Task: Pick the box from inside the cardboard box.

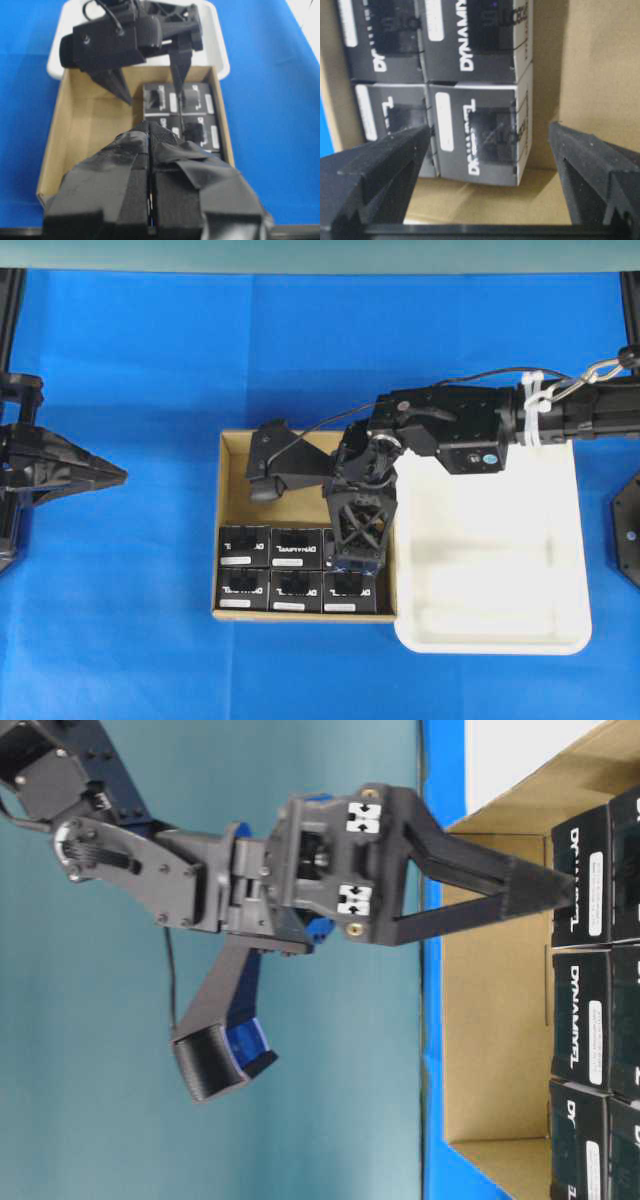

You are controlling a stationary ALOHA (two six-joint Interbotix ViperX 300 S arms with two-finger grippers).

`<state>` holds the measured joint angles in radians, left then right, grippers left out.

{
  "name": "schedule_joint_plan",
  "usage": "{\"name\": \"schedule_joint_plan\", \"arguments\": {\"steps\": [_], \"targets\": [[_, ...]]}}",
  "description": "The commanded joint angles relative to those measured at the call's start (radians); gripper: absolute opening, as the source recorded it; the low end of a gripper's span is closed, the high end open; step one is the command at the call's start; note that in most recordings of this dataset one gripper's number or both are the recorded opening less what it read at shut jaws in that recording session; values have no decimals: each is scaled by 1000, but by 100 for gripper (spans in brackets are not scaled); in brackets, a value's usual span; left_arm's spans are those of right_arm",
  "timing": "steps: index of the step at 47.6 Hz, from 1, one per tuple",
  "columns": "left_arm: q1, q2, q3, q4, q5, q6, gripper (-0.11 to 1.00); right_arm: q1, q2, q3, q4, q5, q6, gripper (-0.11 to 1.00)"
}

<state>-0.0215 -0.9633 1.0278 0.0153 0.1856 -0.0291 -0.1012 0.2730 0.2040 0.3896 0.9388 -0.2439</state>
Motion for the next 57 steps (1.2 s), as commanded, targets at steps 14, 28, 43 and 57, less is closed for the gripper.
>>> {"name": "schedule_joint_plan", "arguments": {"steps": [14, 28, 43, 57], "targets": [[-2, 8, -28, 2, -5, -2, -5, 6, 3, 37, 5, -51, -9, 98], [-2, 8, -28, 2, -5, -2, -5, 2, 6, 48, 3, -69, -9, 98], [-2, 9, -28, 2, -6, -2, -5, -37, -5, 80, -15, -101, -12, 98], [-2, 9, -28, 2, -5, -31, -5, -92, -8, 78, -55, -107, -26, 98]]}}
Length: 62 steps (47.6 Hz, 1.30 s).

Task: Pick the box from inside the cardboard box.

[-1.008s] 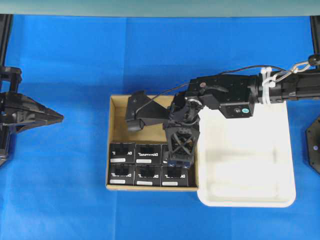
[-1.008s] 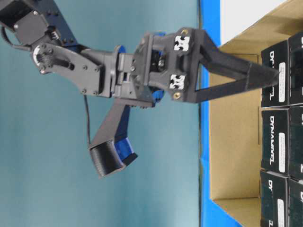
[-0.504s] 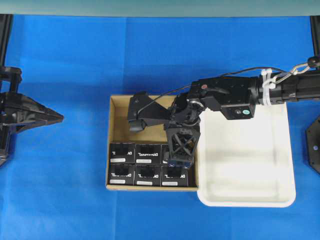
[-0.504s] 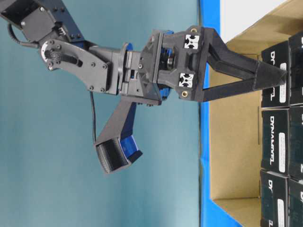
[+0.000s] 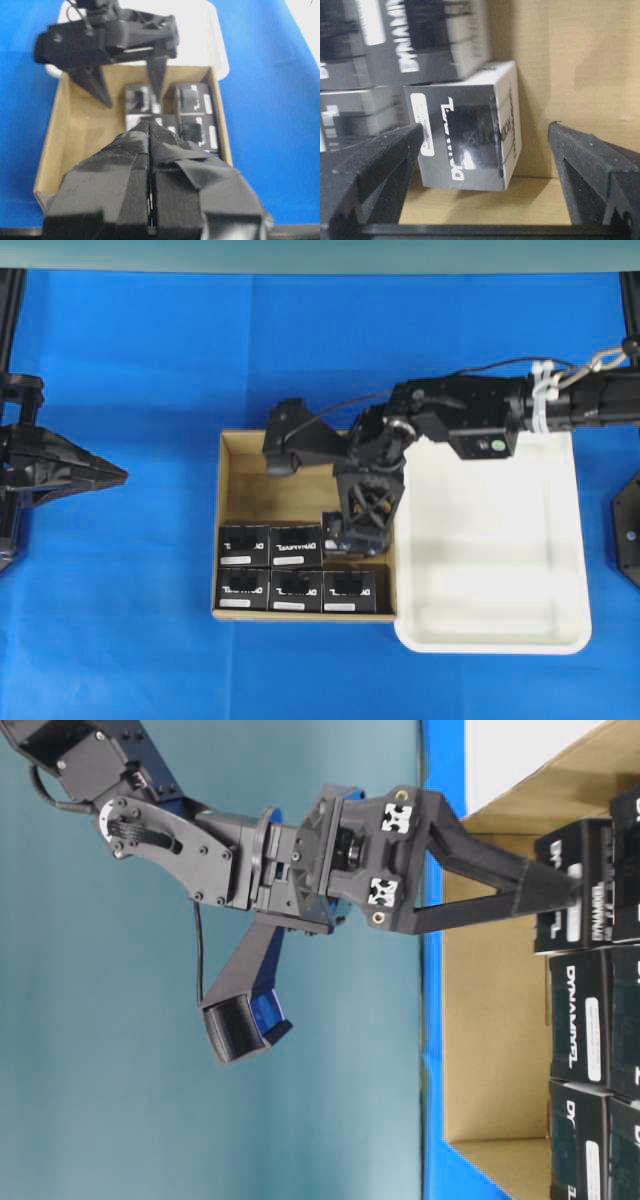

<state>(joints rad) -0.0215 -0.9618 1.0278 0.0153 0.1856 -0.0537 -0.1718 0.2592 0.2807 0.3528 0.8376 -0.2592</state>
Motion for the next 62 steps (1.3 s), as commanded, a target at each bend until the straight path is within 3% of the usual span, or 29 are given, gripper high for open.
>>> {"name": "schedule_joint_plan", "arguments": {"steps": [1, 19, 48, 56, 62], "targets": [[-2, 8, -28, 2, -5, -8, -5, -25, 6, 2, -20, -5, -15, 98], [-2, 11, -28, 2, -6, -14, -5, -84, 6, -3, -25, 5, -41, 98], [-2, 9, -28, 2, -5, -17, -5, -80, -17, -28, -18, 15, -34, 98], [-2, 8, -28, 2, -6, -18, -5, -75, -55, -69, -17, 77, -21, 98], [-2, 5, -28, 2, -5, -17, -5, -75, -95, -123, -14, 167, 32, 98]]}}
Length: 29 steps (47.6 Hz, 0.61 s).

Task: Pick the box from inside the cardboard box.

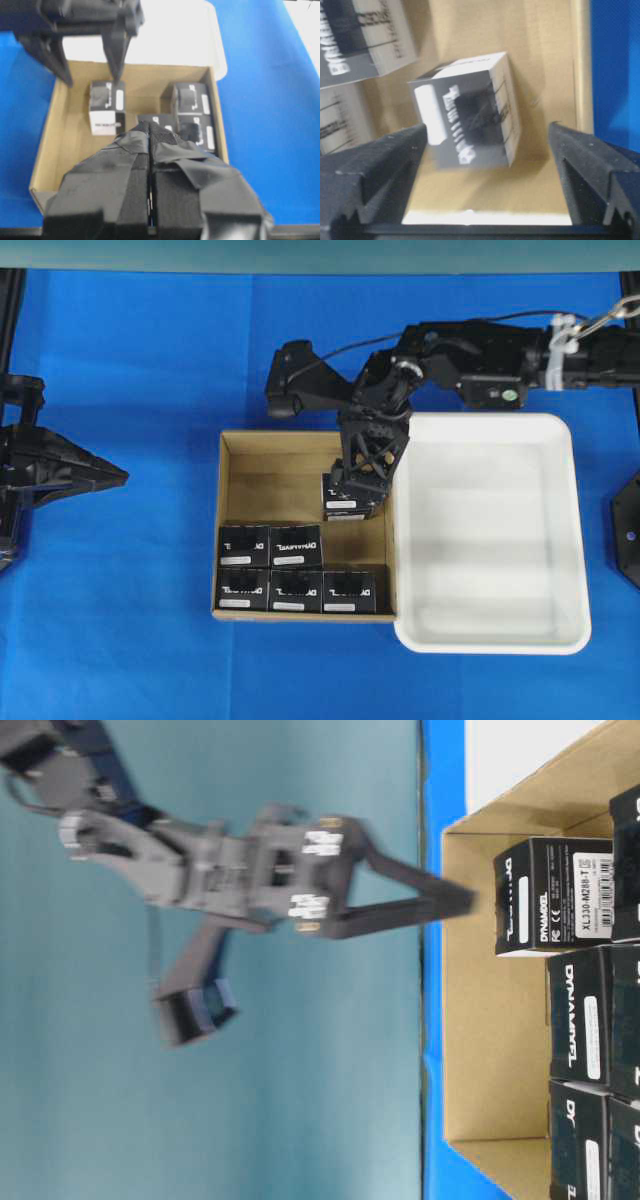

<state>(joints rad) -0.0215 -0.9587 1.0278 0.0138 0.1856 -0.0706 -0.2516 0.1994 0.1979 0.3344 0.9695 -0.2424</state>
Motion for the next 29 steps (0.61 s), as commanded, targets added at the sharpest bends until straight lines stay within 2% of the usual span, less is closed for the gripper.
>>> {"name": "schedule_joint_plan", "arguments": {"steps": [1, 13, 24, 29], "targets": [[-3, 2, -28, 3, -5, 0, -5, 6, -44, -49, 5, 49, 20, 98], [-2, 0, -28, 3, -5, 0, -5, -18, -178, -173, -29, 183, 34, 98], [-5, 0, -28, 3, -5, -9, -5, -38, -252, -337, -114, 397, 92, 97], [-5, 5, -28, 3, -5, -25, -5, -38, -255, -414, -132, 485, 98, 97]]}}
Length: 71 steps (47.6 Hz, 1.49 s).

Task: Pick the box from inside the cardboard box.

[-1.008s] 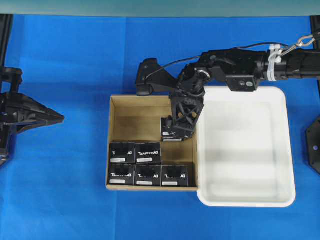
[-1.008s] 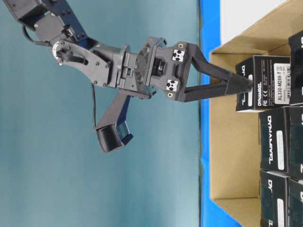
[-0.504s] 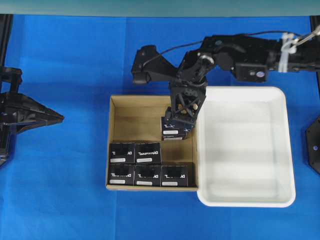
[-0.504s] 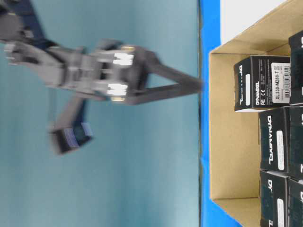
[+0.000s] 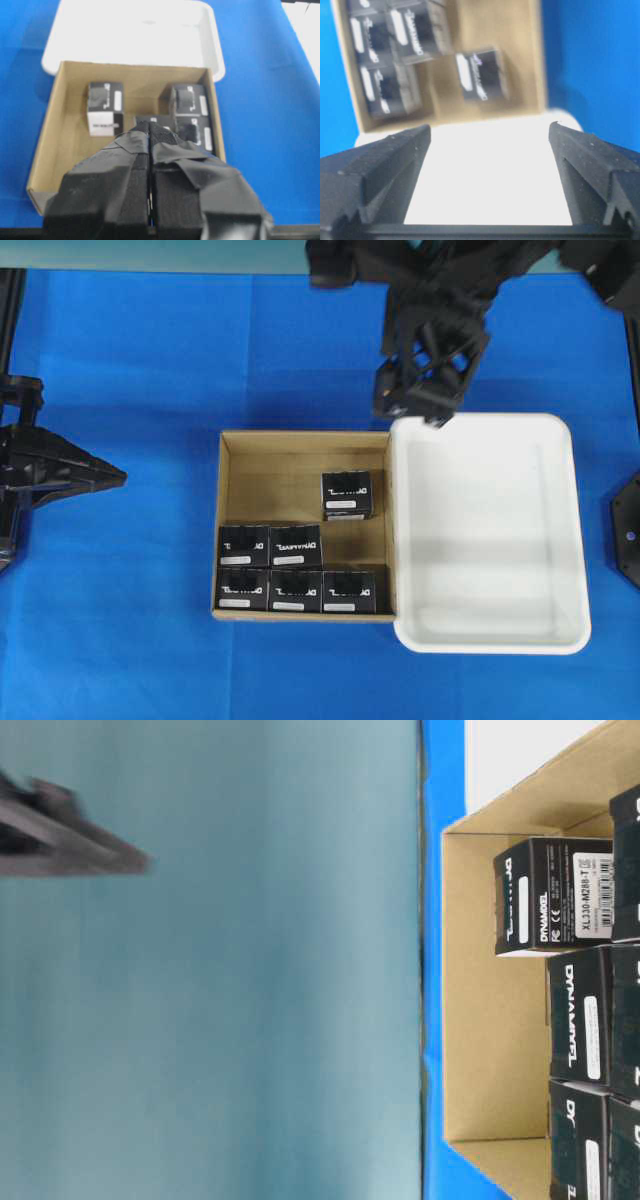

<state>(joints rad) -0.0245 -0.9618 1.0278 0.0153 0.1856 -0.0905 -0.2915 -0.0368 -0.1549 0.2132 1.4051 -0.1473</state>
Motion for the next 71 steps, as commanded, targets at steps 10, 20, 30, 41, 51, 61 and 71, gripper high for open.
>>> {"name": "schedule_joint_plan", "arguments": {"steps": [10, 20, 30, 41, 51, 61, 71], "targets": [[-2, 8, -28, 2, 0, -8, -5, 2, -9, -143, -15, 109, -2, 97], [-2, 6, -28, 2, 0, -8, -5, 6, 11, -118, -15, 109, -6, 97], [-2, 6, -28, 2, 0, -8, -5, 34, 60, -28, -15, 58, -32, 97], [-2, 3, -28, 2, 0, -8, -5, 63, 110, 104, -15, -106, -112, 97], [-2, 5, -28, 2, 0, -8, -5, 97, 144, 238, -15, -288, -176, 97], [0, 6, -28, 3, 0, -5, -5, 117, 173, 313, -15, -428, -204, 97], [3, 8, -28, 2, -2, -5, -5, 127, 198, 342, -15, -460, -209, 97]]}}
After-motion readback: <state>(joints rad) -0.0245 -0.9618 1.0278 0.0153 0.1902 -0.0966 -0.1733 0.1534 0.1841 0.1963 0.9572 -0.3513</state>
